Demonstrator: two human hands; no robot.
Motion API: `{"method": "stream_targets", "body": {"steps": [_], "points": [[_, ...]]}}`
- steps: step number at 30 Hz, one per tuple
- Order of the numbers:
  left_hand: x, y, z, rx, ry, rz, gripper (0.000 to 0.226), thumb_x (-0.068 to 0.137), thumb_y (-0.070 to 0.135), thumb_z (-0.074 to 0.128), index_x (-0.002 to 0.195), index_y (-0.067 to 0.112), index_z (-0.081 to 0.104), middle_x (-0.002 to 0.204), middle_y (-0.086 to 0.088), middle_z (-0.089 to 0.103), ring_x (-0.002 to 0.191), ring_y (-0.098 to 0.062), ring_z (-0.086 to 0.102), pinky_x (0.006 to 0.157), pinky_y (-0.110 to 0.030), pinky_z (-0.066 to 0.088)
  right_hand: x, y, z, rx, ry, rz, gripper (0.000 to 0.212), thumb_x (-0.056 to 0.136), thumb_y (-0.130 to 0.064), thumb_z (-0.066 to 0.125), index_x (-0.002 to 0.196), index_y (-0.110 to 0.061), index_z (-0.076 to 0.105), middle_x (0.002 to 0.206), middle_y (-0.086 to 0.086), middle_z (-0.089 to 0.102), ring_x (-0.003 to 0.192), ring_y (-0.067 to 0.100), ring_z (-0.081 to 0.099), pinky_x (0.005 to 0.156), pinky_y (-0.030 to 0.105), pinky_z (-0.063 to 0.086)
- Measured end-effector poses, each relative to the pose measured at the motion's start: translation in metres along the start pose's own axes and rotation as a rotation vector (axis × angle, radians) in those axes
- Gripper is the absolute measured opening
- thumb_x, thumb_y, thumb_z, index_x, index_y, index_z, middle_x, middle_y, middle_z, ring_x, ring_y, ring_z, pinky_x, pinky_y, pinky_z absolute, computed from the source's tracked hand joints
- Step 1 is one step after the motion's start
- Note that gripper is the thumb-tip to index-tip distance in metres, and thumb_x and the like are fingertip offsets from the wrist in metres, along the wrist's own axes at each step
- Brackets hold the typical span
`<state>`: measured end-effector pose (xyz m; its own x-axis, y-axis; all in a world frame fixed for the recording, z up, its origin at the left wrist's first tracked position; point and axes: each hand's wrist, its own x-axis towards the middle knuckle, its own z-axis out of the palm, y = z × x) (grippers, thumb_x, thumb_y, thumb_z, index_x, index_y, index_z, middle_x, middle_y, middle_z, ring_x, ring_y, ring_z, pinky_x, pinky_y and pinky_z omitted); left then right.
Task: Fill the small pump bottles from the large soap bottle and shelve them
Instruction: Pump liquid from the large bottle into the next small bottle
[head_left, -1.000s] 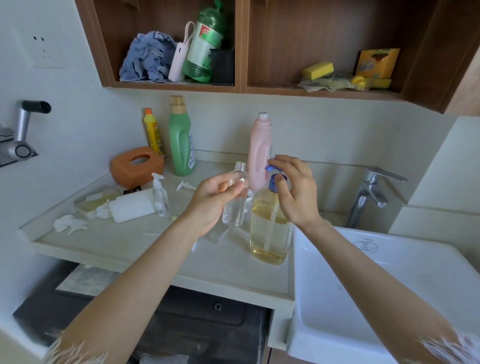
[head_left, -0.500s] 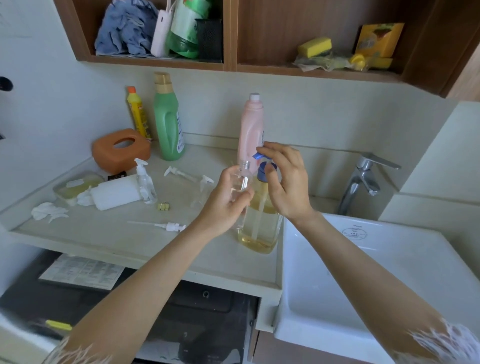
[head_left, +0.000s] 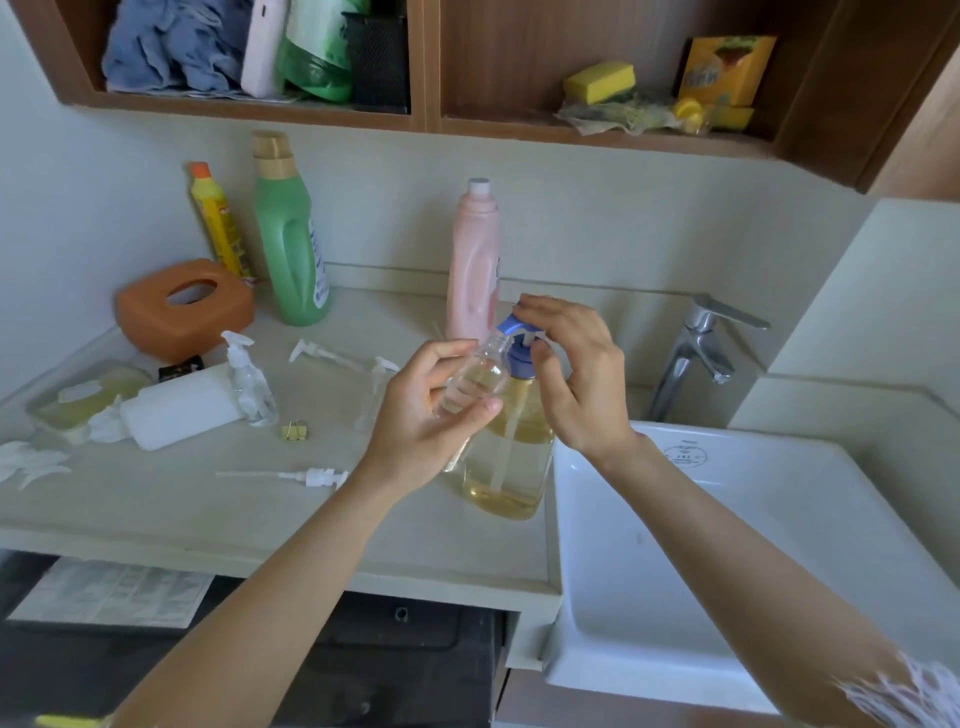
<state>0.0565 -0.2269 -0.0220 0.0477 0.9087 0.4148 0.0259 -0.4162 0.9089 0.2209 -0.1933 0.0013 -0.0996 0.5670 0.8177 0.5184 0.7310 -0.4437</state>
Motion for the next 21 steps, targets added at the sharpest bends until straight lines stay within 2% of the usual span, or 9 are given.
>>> {"method": "stream_targets", "body": {"steps": [4, 9, 13, 15, 21], "points": [[0.008, 0.009, -0.005, 0.044, -0.001, -0.022, 0.049, 0.070, 0.020, 0.079, 0.113, 0.030, 0.059, 0.112, -0.003, 0.070, 0.088, -0.013, 0.070, 0.078, -0.032, 0.057, 0.005, 0.000, 0.003, -0.007, 0.026, -0.010, 0.031, 0.087, -0.013, 0.044, 0.099, -0.004, 0.072, 0.108, 0.006, 0.069, 0.103, 0.023, 0.060, 0.095, 0.019, 0.039], [0.013, 0.012, -0.006, 0.108, 0.028, 0.001, 0.050, 0.071, 0.007, 0.084, 0.108, 0.032, 0.062, 0.106, 0.003, 0.071, 0.082, -0.004, 0.070, 0.075, -0.014, 0.051, 0.001, 0.008, 0.015, 0.008, 0.113, -0.027, 0.031, 0.088, -0.014, 0.043, 0.094, -0.003, 0.072, 0.102, 0.007, 0.069, 0.097, 0.025, 0.059, 0.092, 0.017, 0.037], [0.012, 0.005, -0.005, 0.105, 0.040, -0.034, 0.048, 0.070, 0.002, 0.083, 0.106, 0.027, 0.063, 0.106, 0.001, 0.072, 0.090, -0.006, 0.070, 0.075, -0.017, 0.053, -0.005, 0.012, 0.028, 0.000, 0.163, -0.015, 0.031, 0.083, -0.011, 0.042, 0.086, -0.003, 0.071, 0.093, 0.007, 0.069, 0.088, 0.023, 0.055, 0.084, 0.016, 0.038], [0.010, 0.002, -0.005, 0.102, 0.044, -0.052, 0.048, 0.070, 0.001, 0.083, 0.106, 0.026, 0.063, 0.104, 0.000, 0.072, 0.087, -0.008, 0.070, 0.076, -0.020, 0.054, -0.006, 0.014, 0.031, -0.001, 0.175, -0.007, 0.031, 0.081, -0.009, 0.041, 0.084, -0.003, 0.071, 0.090, 0.007, 0.069, 0.086, 0.022, 0.054, 0.081, 0.017, 0.040], [0.011, 0.001, -0.007, 0.073, 0.055, -0.115, 0.045, 0.069, 0.002, 0.083, 0.107, 0.016, 0.062, 0.105, -0.002, 0.072, 0.080, -0.012, 0.071, 0.074, -0.020, 0.054, -0.006, 0.004, 0.022, -0.034, 0.115, 0.005, 0.034, 0.084, -0.013, 0.039, 0.088, -0.004, 0.072, 0.095, 0.005, 0.069, 0.088, 0.025, 0.057, 0.085, 0.013, 0.036]]}}
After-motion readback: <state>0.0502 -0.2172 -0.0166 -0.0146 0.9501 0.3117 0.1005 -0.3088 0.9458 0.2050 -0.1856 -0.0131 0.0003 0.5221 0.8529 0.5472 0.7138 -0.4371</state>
